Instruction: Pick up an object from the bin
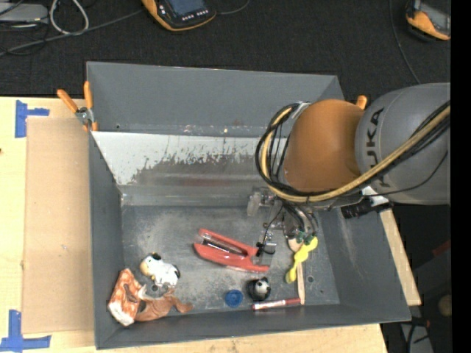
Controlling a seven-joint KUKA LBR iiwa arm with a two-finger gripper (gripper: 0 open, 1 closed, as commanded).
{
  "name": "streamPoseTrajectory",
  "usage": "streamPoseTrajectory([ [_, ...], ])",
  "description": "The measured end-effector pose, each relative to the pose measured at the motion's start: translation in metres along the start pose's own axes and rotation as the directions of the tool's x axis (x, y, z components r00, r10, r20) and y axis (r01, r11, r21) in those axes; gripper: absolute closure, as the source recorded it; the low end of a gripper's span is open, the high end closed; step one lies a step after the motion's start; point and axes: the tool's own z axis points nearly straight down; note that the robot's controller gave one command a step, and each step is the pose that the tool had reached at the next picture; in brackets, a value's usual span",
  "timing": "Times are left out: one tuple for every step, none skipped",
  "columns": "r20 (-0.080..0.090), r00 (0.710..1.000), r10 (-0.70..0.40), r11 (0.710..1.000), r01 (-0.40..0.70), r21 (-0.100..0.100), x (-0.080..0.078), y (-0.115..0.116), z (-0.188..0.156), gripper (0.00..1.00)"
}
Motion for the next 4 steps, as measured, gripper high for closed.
streamPoseTrajectory([
  [0.009, 0.975, -0.224, 0.975, 0.224, -0.001, -0.017, 0.020, -0.002, 0.00],
  [-0.004, 0.980, 0.201, 0.980, -0.201, 0.002, -0.011, 0.016, 0.026, 0.00],
  [0.002, 0.998, -0.067, 0.998, 0.067, -0.003, -0.010, 0.020, 0.081, 0.00],
  [0.010, 0.963, 0.268, 0.963, -0.268, -0.005, 0.004, 0.023, 0.084, 1.00],
])
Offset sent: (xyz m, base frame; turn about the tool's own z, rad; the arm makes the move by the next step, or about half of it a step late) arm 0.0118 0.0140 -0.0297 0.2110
